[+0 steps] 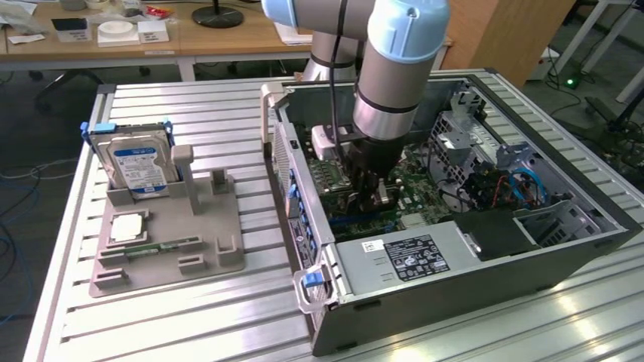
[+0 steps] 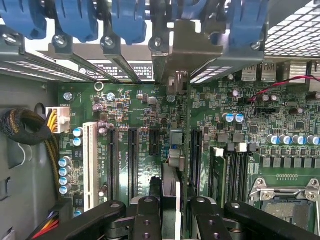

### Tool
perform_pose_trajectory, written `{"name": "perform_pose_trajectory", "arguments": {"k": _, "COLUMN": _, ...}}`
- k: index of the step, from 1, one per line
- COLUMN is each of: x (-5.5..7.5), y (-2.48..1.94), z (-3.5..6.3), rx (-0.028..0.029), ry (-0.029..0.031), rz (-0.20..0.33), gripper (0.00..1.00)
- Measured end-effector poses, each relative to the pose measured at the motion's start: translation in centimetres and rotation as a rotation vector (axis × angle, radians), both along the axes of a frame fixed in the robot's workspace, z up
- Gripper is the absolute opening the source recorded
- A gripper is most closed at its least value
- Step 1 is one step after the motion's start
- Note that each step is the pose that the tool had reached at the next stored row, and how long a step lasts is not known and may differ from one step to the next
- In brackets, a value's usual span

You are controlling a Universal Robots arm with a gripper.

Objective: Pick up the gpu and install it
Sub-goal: 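Insert the gpu into the slot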

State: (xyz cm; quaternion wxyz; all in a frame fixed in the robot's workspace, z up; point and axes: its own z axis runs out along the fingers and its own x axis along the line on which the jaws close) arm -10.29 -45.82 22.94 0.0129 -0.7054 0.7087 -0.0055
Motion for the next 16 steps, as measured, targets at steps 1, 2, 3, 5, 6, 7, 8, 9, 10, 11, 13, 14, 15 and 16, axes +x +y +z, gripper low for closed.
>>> {"name": "perform_pose_trajectory", "arguments": {"k": 1, "x": 0.0, "y": 0.0, "z": -0.03, "rx": -0.0002, "ry": 0.0002, "rz": 0.0, "gripper": 0.27}}
{"name": "perform_pose_trajectory", "arguments": {"k": 2, "x": 0.0, "y": 0.0, "z": -0.06, "rx": -0.0002, "ry": 0.0003, "rz": 0.0, "gripper": 0.27}}
{"name": "perform_pose_trajectory", "arguments": {"k": 3, "x": 0.0, "y": 0.0, "z": -0.08, "rx": -0.0002, "ry": 0.0004, "rz": 0.0, "gripper": 0.27}}
{"name": "perform_pose_trajectory", "arguments": {"k": 5, "x": 0.0, "y": 0.0, "z": -0.15, "rx": 0.0, "ry": 0.0004, "rz": 0.0, "gripper": 0.27}}
{"name": "perform_pose_trajectory", "arguments": {"k": 6, "x": 0.0, "y": 0.0, "z": -0.18, "rx": 0.0001, "ry": 0.0004, "rz": 0.0, "gripper": 0.27}}
{"name": "perform_pose_trajectory", "arguments": {"k": 7, "x": 0.0, "y": 0.0, "z": -0.22, "rx": 0.0002, "ry": 0.0004, "rz": 0.0, "gripper": 0.27}}
{"name": "perform_pose_trajectory", "arguments": {"k": 8, "x": 0.0, "y": 0.0, "z": -0.25, "rx": 0.0002, "ry": 0.0005, "rz": 0.0, "gripper": 0.27}}
{"name": "perform_pose_trajectory", "arguments": {"k": 9, "x": 0.0, "y": 0.0, "z": -0.29, "rx": 0.0004, "ry": 0.0005, "rz": 0.0, "gripper": 0.27}}
{"name": "perform_pose_trajectory", "arguments": {"k": 10, "x": 0.0, "y": 0.0, "z": -0.33, "rx": 0.0008, "ry": 0.0005, "rz": 0.0, "gripper": 0.27}}
{"name": "perform_pose_trajectory", "arguments": {"k": 11, "x": 0.0, "y": 0.0, "z": -0.36, "rx": 0.0009, "ry": 0.0004, "rz": 0.0, "gripper": 0.27}}
{"name": "perform_pose_trajectory", "arguments": {"k": 13, "x": 0.0, "y": 0.0, "z": -0.37, "rx": 0.0009, "ry": 0.0005, "rz": 0.0, "gripper": 0.27}}
{"name": "perform_pose_trajectory", "arguments": {"k": 14, "x": -0.01, "y": 0.0, "z": -0.37, "rx": 0.001, "ry": 0.0005, "rz": 0.0, "gripper": 0.27}}
{"name": "perform_pose_trajectory", "arguments": {"k": 15, "x": -0.03, "y": 0.0, "z": -0.38, "rx": 0.0013, "ry": 0.0003, "rz": 0.0, "gripper": 0.27}}
{"name": "perform_pose_trajectory", "arguments": {"k": 16, "x": -0.1, "y": 0.0, "z": -0.37, "rx": 0.002, "ry": 0.0, "rz": 0.0, "gripper": 0.27}}
